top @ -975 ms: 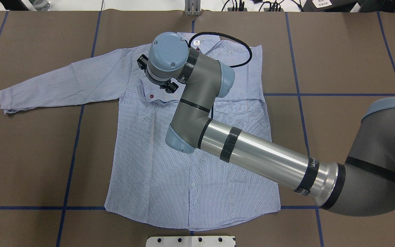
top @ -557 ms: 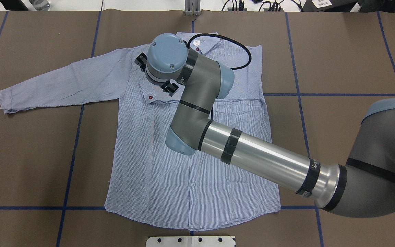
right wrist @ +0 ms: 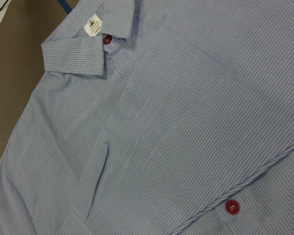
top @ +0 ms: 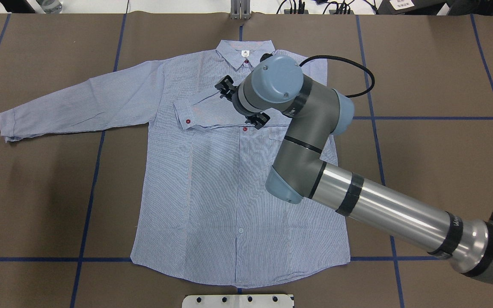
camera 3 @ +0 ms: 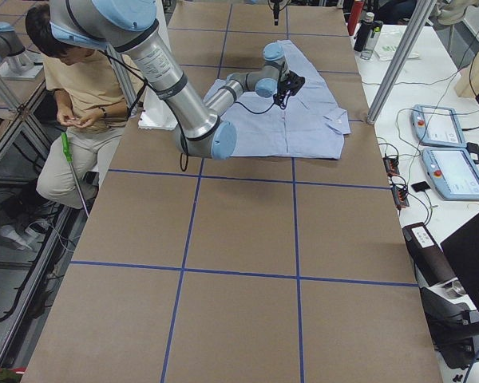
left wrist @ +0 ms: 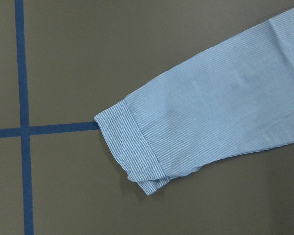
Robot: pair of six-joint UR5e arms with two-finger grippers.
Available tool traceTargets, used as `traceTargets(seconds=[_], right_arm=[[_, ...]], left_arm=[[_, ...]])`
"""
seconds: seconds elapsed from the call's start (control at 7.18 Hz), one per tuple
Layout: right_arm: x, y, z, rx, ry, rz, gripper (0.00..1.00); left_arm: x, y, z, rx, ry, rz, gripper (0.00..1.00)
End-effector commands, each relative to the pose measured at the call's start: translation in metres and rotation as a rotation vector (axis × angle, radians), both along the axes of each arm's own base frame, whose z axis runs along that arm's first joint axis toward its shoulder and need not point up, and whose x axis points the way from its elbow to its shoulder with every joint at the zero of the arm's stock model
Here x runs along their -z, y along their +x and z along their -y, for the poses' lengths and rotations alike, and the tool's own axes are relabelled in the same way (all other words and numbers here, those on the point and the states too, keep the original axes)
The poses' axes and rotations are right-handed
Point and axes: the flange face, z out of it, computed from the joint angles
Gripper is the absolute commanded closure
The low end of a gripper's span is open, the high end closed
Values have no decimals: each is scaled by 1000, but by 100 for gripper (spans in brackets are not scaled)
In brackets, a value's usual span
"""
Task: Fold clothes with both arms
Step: 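Carry the grasped sleeve across the shirt front toward the collar, then release the sleeve on the chest while the left gripper grasps the other cuff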
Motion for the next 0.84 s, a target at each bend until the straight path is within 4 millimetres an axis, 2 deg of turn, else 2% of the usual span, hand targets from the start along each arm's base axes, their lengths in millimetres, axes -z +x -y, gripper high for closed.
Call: traceTargets(seconds=[0.0, 0.14, 0.28, 0.42, 0.56, 0.7], right_arm=[[-13, 26, -15, 1, -4, -5, 0], [-10, 30, -17, 2, -19, -28, 0], [-14, 35, -21, 1, -22, -34, 0], [-20, 38, -22, -1, -24, -38, 0], [-25, 39, -22, -6, -24, -43, 0], [-24, 39, -23, -7, -21, -41, 0]], left_arm=[[-42, 30, 0, 122, -71, -33, 18], [-47, 32, 5, 152, -105, -47, 27], [-47, 33, 6, 155, -114, -50, 30], [-46, 45, 4, 142, -123, -50, 32], [-44, 53, 11, 135, -125, -51, 35], [-45, 56, 12, 129, -125, -50, 36]])
